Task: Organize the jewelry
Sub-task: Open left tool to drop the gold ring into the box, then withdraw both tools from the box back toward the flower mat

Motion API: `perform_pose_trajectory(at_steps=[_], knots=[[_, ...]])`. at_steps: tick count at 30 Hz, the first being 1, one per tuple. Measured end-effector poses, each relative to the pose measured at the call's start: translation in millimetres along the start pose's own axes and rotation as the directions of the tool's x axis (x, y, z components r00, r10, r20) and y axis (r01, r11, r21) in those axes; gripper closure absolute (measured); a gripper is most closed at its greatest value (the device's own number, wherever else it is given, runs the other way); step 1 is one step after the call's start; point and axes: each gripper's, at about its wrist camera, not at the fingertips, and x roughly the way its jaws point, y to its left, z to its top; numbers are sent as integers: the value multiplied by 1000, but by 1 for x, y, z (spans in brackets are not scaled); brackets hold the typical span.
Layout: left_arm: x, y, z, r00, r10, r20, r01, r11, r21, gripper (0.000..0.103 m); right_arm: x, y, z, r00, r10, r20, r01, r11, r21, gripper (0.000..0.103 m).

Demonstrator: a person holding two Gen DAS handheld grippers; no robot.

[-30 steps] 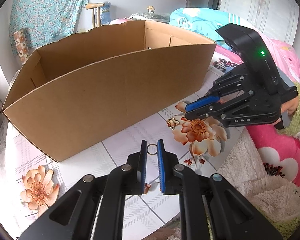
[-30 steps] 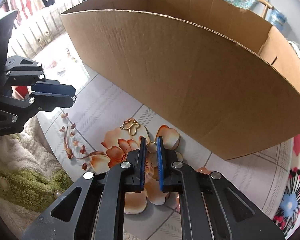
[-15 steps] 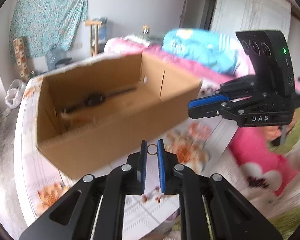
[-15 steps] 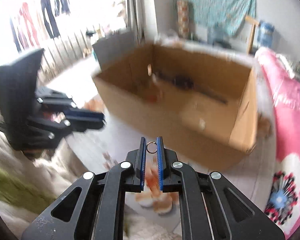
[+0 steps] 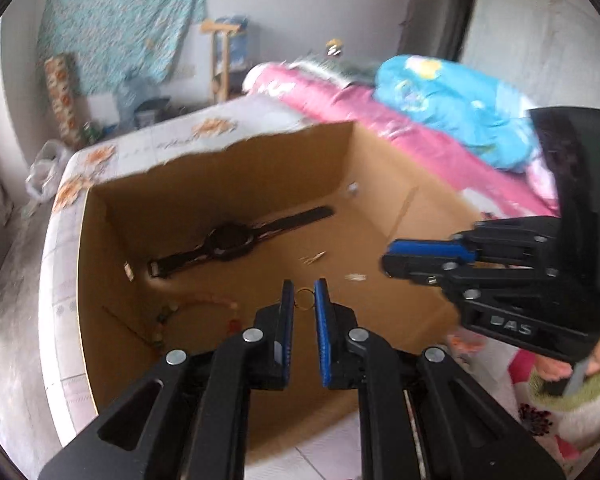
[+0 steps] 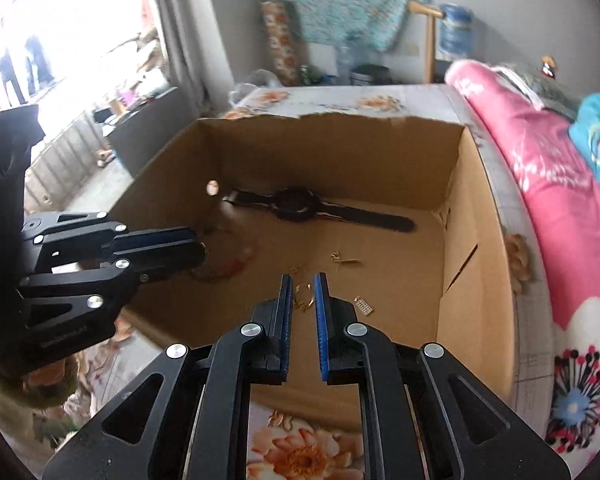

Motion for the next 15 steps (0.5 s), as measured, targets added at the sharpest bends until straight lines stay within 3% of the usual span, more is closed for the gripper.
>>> perform_pose_trajectory(at_steps=[3,8,15], knots=[[6,5,-2,999,23,-24,-23,1000,-15,92,-2,-2,-1,1000,-6,28,5,1000,29,76],[-3,4,-5,997,72,3,-72,997,-29,65,-13,-1,-1,996,-12,92,9,999,40,60],[-38,-2,-10,989,126,80,-123,992,-41,38,-34,5,-4,985,-4,175,-6,998,60,43]])
